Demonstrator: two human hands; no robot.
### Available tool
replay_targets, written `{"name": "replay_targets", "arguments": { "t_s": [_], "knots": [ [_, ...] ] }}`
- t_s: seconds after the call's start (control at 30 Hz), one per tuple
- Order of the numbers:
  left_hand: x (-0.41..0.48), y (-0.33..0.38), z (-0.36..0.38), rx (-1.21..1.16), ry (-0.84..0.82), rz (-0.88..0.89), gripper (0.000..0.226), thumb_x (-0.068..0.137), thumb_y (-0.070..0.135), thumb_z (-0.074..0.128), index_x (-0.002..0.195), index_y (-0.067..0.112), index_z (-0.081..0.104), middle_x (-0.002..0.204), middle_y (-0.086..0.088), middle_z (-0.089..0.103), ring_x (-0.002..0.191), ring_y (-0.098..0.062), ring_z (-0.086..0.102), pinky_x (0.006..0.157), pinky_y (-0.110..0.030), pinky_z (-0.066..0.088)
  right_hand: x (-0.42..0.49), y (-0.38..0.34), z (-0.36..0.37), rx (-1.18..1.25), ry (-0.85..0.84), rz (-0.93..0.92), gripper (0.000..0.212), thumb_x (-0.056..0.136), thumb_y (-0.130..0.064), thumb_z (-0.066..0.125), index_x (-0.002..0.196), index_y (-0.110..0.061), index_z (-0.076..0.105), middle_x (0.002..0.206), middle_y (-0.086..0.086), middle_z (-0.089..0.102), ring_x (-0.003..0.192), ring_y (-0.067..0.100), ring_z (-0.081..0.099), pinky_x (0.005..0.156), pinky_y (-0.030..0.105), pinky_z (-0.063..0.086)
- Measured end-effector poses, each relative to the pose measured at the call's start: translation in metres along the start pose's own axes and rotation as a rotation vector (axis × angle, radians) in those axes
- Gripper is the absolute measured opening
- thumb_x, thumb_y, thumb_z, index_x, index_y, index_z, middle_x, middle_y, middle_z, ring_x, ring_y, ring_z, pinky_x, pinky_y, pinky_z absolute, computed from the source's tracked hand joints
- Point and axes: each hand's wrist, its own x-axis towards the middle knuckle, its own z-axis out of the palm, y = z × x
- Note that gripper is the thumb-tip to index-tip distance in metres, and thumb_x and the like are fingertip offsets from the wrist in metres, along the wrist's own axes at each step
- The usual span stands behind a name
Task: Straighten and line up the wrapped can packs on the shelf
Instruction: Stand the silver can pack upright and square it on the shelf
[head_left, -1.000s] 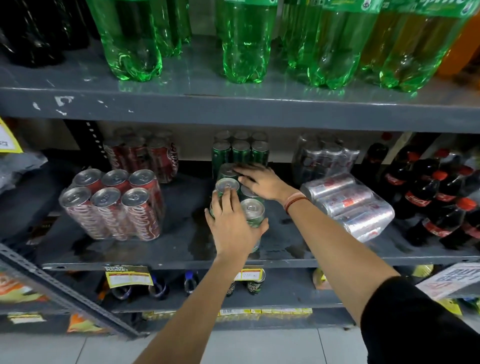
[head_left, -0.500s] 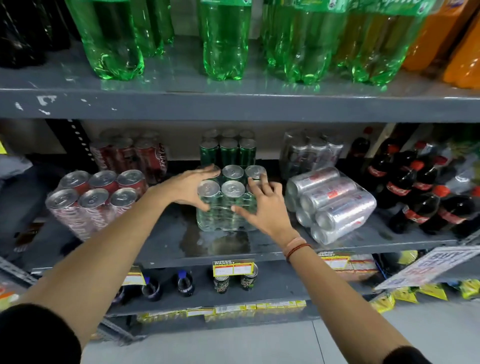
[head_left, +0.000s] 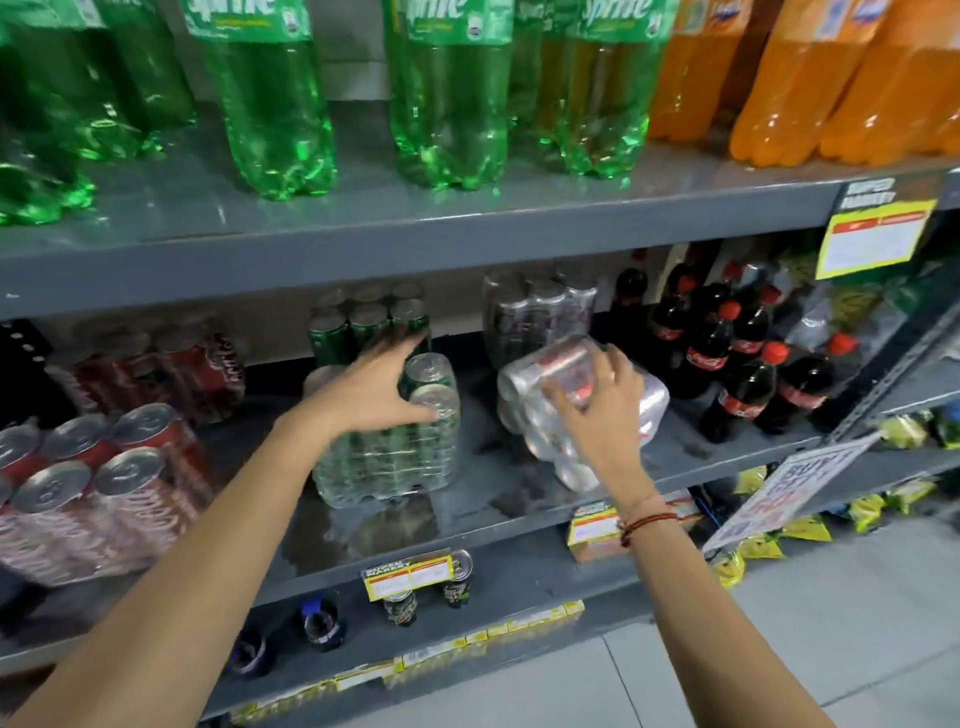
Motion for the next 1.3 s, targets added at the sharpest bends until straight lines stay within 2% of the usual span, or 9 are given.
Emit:
{"name": "replay_targets", "arguments": {
  "t_s": [0.17, 0.3, 0.43, 0.53, 0.63, 0.87, 1.07, 1.2, 1.3],
  "knots": [
    [0.075, 0.073, 0.043, -0.167, -0.339, 0.095, 0.115, 0.066, 0.061, 0.070, 0.148, 0.030, -0.005, 0.160, 0.004, 0.001, 0.145, -0.014, 0.009, 0.111, -0.023, 0.011, 0.022, 0.061, -0.026, 0.053, -0.233, 0.487, 0.106, 0.073, -0.053, 0.073, 0.151, -0.025, 0.007, 0.155, 0.022, 0.009, 0.141, 0.042, 0.013, 0.113, 0.054, 0.021],
    [0.116, 0.090, 0.068, -0.135, -0.502, 0.082, 0.132, 0.056, 0.060, 0.078, 0.148, 0.028, -0.010, 0.160, 0.003, -0.004, 0.146, -0.015, 0.005, 0.120, -0.037, 0.011, 0.043, 0.084, -0.023, 0.392, -0.381, 0.712, 0.133, 0.058, -0.045, 0.086, 0.149, -0.028, -0.011, 0.154, 0.014, 0.025, 0.135, 0.033, 0.036, 0.105, 0.048, 0.040],
    [0.136, 0.095, 0.074, -0.040, -0.575, 0.074, 0.149, 0.032, 0.077, 0.076, 0.146, 0.035, -0.011, 0.159, 0.006, -0.005, 0.146, -0.017, 0.000, 0.120, -0.045, 0.011, 0.053, 0.095, -0.012, 0.608, -0.307, 0.826, 0.123, 0.034, -0.040, 0.094, 0.135, -0.029, 0.024, 0.131, 0.009, 0.053, 0.109, 0.031, 0.060, 0.084, 0.055, 0.055],
    [0.135, 0.089, 0.084, -0.082, -0.511, 0.079, 0.151, 0.027, 0.081, 0.072, 0.145, 0.036, -0.011, 0.159, 0.006, -0.007, 0.146, -0.017, -0.005, 0.120, -0.045, 0.008, 0.053, 0.096, -0.010, 0.633, -0.213, 0.778, 0.092, 0.028, -0.036, 0.094, 0.104, -0.022, 0.043, 0.112, 0.009, 0.063, 0.095, 0.027, 0.067, 0.080, 0.051, 0.058],
    [0.129, 0.084, 0.094, -0.123, -0.426, 0.086, 0.149, 0.029, 0.082, 0.071, 0.145, 0.037, -0.010, 0.159, 0.006, -0.005, 0.146, -0.018, -0.005, 0.120, -0.047, 0.009, 0.051, 0.090, -0.018, 0.595, -0.188, 0.720, 0.079, 0.032, -0.033, 0.094, 0.095, -0.021, 0.048, 0.103, 0.006, 0.066, 0.089, 0.021, 0.068, 0.078, 0.047, 0.059],
    [0.123, 0.076, 0.105, -0.192, -0.255, 0.118, 0.155, 0.022, 0.079, 0.074, 0.147, 0.035, -0.005, 0.160, -0.003, 0.002, 0.146, -0.022, 0.000, 0.119, -0.050, 0.013, 0.036, 0.064, -0.031, 0.316, -0.083, 0.514, 0.080, 0.047, -0.038, 0.091, 0.108, -0.012, 0.046, 0.116, 0.010, 0.053, 0.102, 0.025, 0.055, 0.090, 0.044, 0.051],
    [0.115, 0.082, 0.116, -0.180, -0.149, 0.176, 0.158, 0.022, 0.078, 0.074, 0.130, 0.046, -0.037, 0.157, -0.009, -0.016, 0.145, -0.026, -0.010, 0.119, -0.045, 0.009, 0.018, 0.042, -0.026, 0.013, 0.072, 0.190, 0.075, 0.066, -0.033, 0.083, 0.125, -0.008, 0.044, 0.127, 0.013, 0.044, 0.118, 0.032, 0.039, 0.102, 0.047, 0.038],
    [0.100, 0.083, 0.132, -0.197, -0.082, 0.160, 0.159, 0.037, 0.066, 0.081, 0.136, 0.022, -0.036, 0.154, -0.008, -0.027, 0.139, -0.014, -0.023, 0.116, -0.032, -0.002, 0.001, 0.033, -0.013, -0.181, 0.137, 0.030, 0.057, 0.073, -0.015, 0.077, 0.121, -0.003, 0.049, 0.129, 0.019, 0.048, 0.127, 0.037, 0.031, 0.109, 0.059, 0.029],
    [0.091, 0.087, 0.142, -0.163, -0.082, 0.128, 0.154, 0.049, 0.053, 0.085, 0.135, 0.001, -0.032, 0.150, -0.020, -0.032, 0.141, -0.024, -0.023, 0.115, -0.027, -0.006, -0.016, 0.029, -0.001, -0.139, 0.043, 0.026, 0.049, 0.083, -0.004, 0.063, 0.129, -0.007, 0.046, 0.140, 0.019, 0.040, 0.140, 0.045, 0.013, 0.118, 0.051, 0.016]
  ]
}}
